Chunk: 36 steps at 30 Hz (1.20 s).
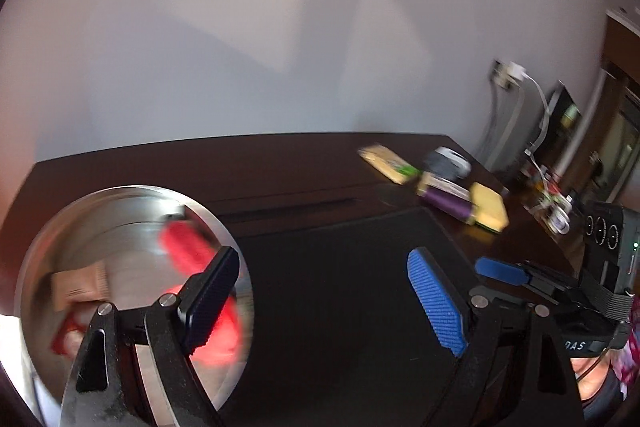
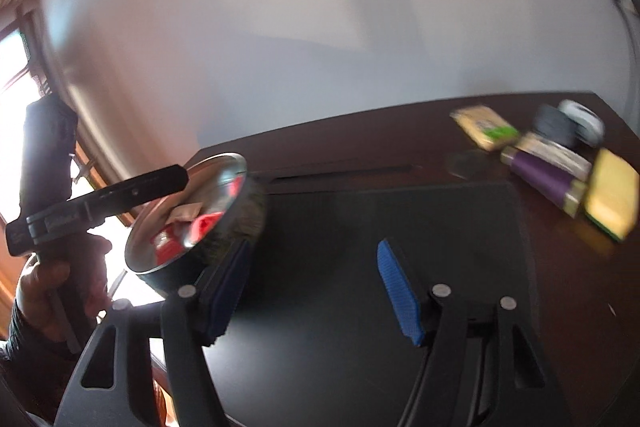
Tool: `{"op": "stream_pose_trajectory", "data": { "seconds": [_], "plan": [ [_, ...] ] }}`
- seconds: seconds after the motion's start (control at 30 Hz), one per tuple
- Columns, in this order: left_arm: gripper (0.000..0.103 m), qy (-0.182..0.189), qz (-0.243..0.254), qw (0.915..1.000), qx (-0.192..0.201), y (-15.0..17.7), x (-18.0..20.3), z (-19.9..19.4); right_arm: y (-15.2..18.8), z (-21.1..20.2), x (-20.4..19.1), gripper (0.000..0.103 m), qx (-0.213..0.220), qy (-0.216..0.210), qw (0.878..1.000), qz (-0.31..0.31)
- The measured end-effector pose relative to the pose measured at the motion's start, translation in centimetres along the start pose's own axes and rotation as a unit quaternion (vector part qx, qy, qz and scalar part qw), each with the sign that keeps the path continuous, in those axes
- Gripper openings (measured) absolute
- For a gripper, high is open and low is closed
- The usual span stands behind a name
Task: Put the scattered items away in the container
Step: 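Move both tools back toward the purple spool and cracker packs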
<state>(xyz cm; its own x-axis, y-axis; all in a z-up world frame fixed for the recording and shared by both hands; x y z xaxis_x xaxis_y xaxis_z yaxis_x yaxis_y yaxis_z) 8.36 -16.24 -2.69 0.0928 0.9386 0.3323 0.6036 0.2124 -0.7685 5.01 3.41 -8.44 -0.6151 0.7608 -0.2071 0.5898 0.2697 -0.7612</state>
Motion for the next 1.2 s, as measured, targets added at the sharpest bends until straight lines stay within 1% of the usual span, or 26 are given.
{"op": "stream_pose_trajectory", "data": {
  "seconds": [0.23,0.37,0.5,0.6,0.7,0.87,1.03,1.2],
  "plan": [
    [0.088,0.035,0.044,0.9975,-0.043,-0.6,5.5,6.2,1.7,-3.9,9.6,0.067,0.012,0.053,0.996,0.077],
    [0.088,0.068,0.055,0.994,-0.065,-1.3,7.7,9.3,2.5,-5.2,13.9,0.068,0.013,0.075,0.99,0.119],
    [0.088,0.089,0.043,0.9907,-0.093,-2.0,9.3,12.9,3.2,-6.5,16.9,0.068,0.015,0.087,0.985,0.146],
    [0.088,0.102,0.029,0.9879,-0.113,-2.6,10.4,15.7,3.5,-6.7,17.9,0.068,0.015,0.092,0.984,0.15],
    [0.088,0.107,0.004,0.9869,-0.121,-3.5,11.2,17.7,3.9,-7.0,18.8,0.068,0.017,0.095,0.983,0.153],
    [0.088,0.097,-0.026,0.9869,-0.126,-5.3,12.9,21.2,4.6,-7.4,20.1,0.068,0.017,0.095,0.981,0.167],
    [0.088,0.085,-0.04,0.9848,-0.146,-5.7,14.4,24.8,5.0,-8.1,21.1,0.068,0.02,0.099,0.98,0.172],
    [0.088,0.054,-0.061,0.9812,-0.175,-5.9,14.7,28.0,5.5,-9.0,22.4,0.071,0.025,0.104,0.977,0.186]
  ]
}}
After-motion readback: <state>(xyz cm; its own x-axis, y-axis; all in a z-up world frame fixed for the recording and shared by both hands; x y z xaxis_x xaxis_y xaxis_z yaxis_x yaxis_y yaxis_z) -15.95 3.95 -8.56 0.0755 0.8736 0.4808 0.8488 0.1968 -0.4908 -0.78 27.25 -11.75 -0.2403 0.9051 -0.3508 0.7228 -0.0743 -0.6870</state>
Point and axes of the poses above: each gripper's, at about its wrist camera, not at the fingertips, and z roughly the way its jaws point, x to its right, y to its underside, the point moved 4 cm from there along z, roughly the way its jaws point, and after that the axes turned 14 degrees about y, right-handed, at the moved point
